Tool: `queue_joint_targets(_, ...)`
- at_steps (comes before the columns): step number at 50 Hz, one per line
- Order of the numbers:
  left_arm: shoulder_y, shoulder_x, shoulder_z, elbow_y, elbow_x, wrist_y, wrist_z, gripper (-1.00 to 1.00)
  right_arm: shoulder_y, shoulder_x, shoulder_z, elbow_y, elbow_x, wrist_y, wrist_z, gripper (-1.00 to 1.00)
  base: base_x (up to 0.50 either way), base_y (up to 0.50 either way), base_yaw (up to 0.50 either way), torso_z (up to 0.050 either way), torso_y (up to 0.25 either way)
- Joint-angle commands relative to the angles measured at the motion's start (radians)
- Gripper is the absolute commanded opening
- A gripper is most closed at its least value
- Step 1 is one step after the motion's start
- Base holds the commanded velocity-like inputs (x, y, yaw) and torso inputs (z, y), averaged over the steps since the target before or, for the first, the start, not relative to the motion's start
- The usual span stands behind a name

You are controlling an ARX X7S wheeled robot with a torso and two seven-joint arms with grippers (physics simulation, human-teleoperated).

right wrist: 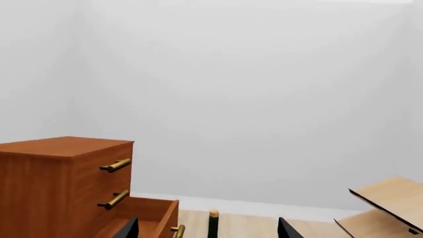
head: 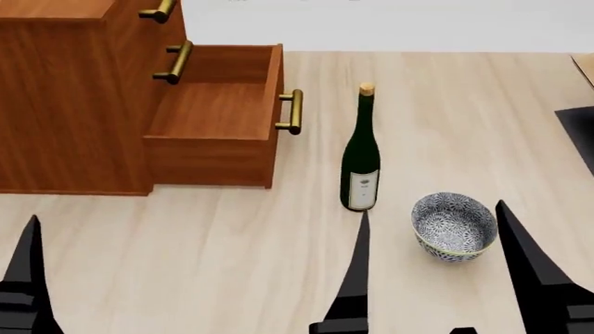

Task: Put the wine bottle in the bottom drawer of the cabinet.

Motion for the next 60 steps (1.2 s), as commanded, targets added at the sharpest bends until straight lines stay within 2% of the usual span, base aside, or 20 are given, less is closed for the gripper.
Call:
queue_joint_targets(1, 0.002, -0.031, 0.036, 0.007, 0.037, 0.081, -0.013, 1.0, 0.029, 0.017, -0.053, 0.012, -0.001, -0.029, 0.014, 1.0, 0.23, 0.0, 0.0, 0.0, 0.0)
queue_joint_targets(4, -0.079, -0.031, 0.116, 0.013, 0.039, 0.053, -0.059, 1.0, 0.04, 0.026, -0.052, -0.003, 0.006, -0.024, 0.024, 1.0, 0.23, 0.0, 0.0, 0.0, 0.0)
queue_joint_targets(6, -0.082, -0.024, 0.133, 0.005, 0.044, 0.066, -0.052, 1.0, 0.04, 0.03, -0.052, -0.003, 0.007, -0.03, 0.027, 1.0, 0.24, 0.0, 0.0, 0.0, 0.0)
queue_joint_targets(24, -0.073, -0.032, 0.16, -0.005, 0.087, 0.135, -0.03, 1.0, 0.047, 0.023, -0.09, -0.002, -0.017, -0.045, 0.032, 1.0, 0.28, 0.0, 0.0, 0.0, 0.0)
queue_joint_targets(32, -0.099, -0.032, 0.161, 0.003, 0.073, 0.124, -0.057, 1.0, 0.049, 0.02, -0.106, 0.008, -0.027, -0.053, 0.03, 1.0, 0.28, 0.04, 0.0, 0.0, 0.0)
queue_joint_targets(43, -0.101, -0.053, 0.188, 0.009, 0.101, 0.15, -0.043, 1.0, 0.037, 0.025, -0.11, 0.018, -0.037, -0.078, 0.037, 1.0, 0.29, 0.14, 0.0, 0.0, 0.0)
queue_joint_targets(60, -0.127, -0.034, 0.23, 0.004, 0.104, 0.156, -0.05, 1.0, 0.025, 0.026, -0.116, 0.039, -0.039, -0.109, 0.028, 1.0, 0.28, 0.2, 0.0, 0.0, 0.001)
